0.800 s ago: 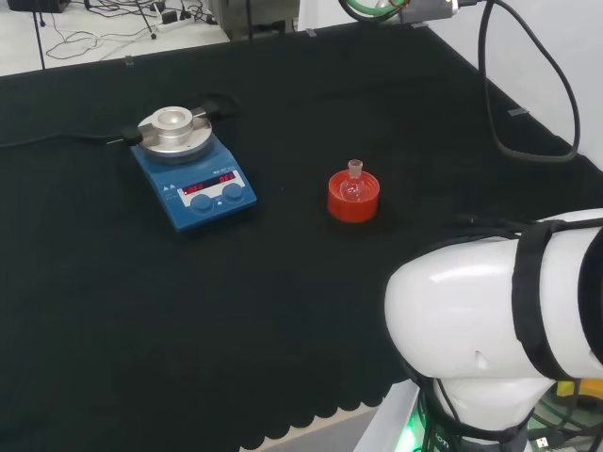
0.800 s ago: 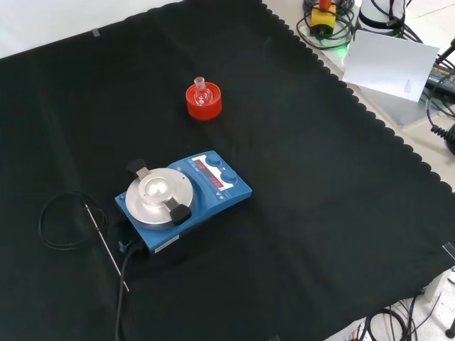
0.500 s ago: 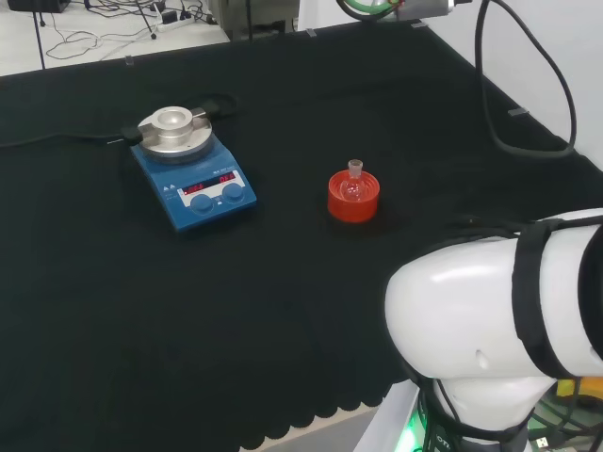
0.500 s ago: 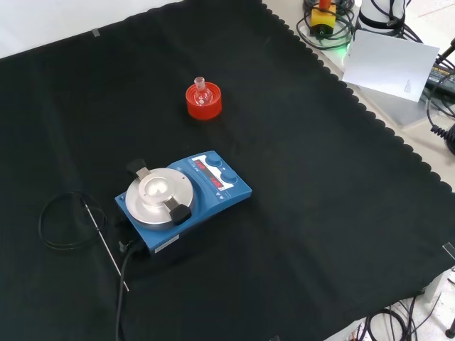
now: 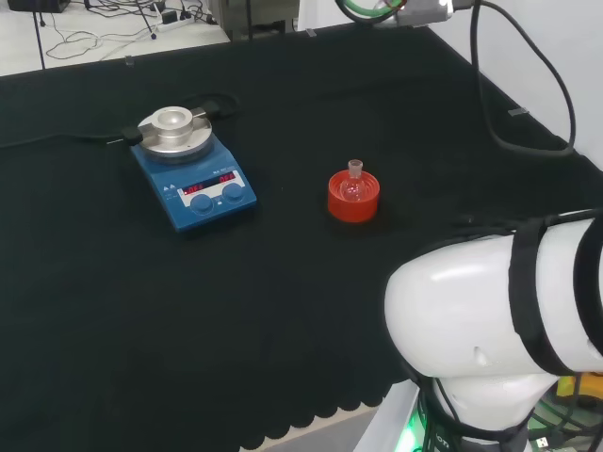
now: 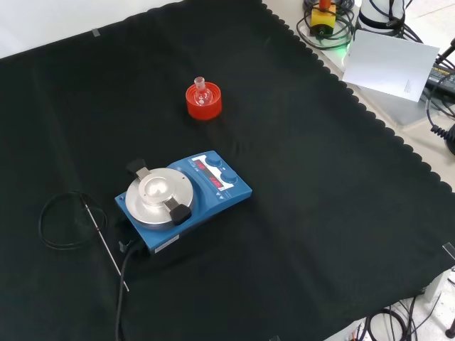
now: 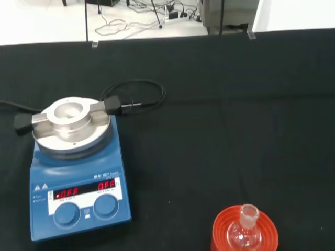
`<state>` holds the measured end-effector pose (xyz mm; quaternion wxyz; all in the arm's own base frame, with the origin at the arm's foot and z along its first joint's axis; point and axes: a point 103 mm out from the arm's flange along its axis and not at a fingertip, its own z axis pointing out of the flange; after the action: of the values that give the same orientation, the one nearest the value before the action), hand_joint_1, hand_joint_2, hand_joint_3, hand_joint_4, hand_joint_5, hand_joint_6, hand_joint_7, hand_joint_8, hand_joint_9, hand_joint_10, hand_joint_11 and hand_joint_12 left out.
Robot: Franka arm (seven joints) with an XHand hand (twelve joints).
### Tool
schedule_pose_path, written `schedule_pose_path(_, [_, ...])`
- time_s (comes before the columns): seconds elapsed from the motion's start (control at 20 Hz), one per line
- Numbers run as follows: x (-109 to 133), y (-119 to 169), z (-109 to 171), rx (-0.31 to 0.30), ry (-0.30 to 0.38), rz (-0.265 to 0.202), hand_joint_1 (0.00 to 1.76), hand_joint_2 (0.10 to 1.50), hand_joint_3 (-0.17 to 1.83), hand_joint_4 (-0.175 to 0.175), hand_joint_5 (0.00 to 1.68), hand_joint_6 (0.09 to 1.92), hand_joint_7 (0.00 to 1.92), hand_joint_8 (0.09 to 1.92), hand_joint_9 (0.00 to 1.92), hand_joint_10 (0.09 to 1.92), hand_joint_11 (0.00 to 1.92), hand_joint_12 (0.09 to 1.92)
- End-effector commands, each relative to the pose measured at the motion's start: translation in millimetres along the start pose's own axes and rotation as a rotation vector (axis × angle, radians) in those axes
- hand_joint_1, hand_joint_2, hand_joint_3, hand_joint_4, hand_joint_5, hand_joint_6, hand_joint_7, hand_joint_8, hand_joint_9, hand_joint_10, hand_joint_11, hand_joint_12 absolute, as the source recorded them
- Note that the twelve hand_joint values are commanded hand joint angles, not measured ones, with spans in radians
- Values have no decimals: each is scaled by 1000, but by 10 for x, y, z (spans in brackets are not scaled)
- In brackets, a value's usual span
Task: Pick up the round-bottom flask.
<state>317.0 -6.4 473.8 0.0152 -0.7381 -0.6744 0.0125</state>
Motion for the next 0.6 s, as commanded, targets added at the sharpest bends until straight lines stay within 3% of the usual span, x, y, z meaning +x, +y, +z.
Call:
schedule_pose_path(0.05, [-370,64,217,19,23,47,95,1265,310,-11,270,236,42,568,158,673,0,1370])
schedule_pose_path(0.3, [-567,140,463,37,53,75,118,1258,296,-12,276,225,50,569,169,675,0,1380])
schedule_pose_path(0.6, [-806,351,824,68,89,93,358,1137,253,-24,303,159,104,599,237,703,37,1398])
